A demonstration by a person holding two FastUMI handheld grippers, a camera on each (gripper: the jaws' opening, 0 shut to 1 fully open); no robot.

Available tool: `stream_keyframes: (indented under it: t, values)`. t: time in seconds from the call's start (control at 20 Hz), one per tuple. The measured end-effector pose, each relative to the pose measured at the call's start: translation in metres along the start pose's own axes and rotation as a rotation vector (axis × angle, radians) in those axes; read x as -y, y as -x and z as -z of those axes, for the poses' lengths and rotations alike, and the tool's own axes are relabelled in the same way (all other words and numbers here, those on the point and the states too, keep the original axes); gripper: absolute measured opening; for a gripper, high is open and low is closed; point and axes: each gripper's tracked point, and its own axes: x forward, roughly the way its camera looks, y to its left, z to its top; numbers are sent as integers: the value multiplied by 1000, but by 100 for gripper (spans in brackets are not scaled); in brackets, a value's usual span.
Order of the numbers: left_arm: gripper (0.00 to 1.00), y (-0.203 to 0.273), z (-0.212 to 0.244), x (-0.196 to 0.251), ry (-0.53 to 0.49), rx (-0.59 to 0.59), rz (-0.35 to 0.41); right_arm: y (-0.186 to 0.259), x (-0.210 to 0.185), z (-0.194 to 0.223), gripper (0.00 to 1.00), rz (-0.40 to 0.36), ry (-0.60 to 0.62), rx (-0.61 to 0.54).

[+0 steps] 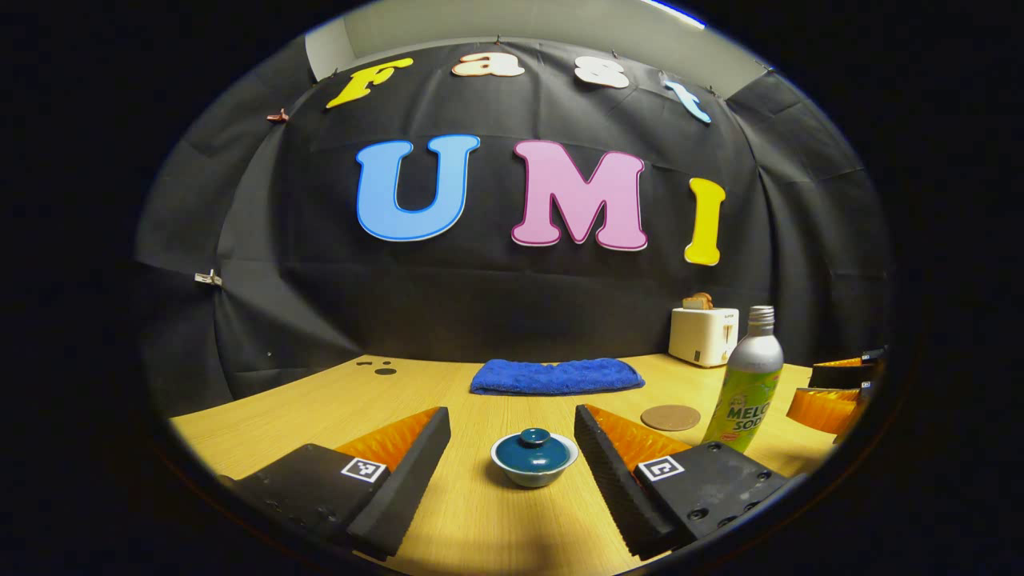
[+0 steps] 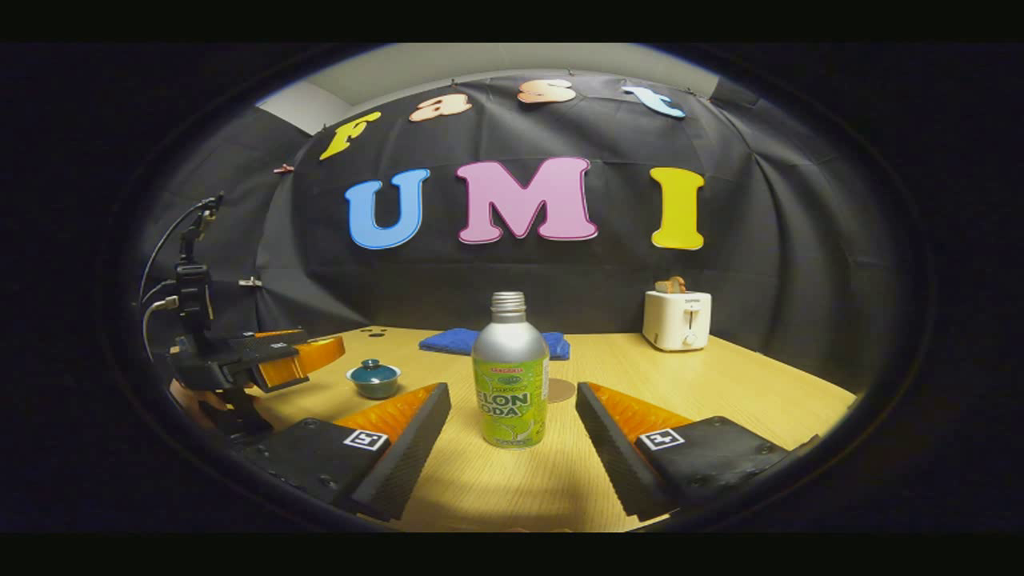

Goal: Open the teacup lid with one hand, grasp the water bottle and pour water into the teacup with the other hand; after pouring, place the water bottle on the coaster and then close the teacup lid.

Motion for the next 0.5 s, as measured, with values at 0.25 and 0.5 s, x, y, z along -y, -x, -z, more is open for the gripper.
stream_keyframes:
  t: [0.25,0.5]
  values:
    - [96,-32,13,12,-13,-63,31,-13,5,10,98,-2,-11,-29]
    - [87,-56,20,18,-62,-95,36,-22,9,15,98,-5,-14,-38]
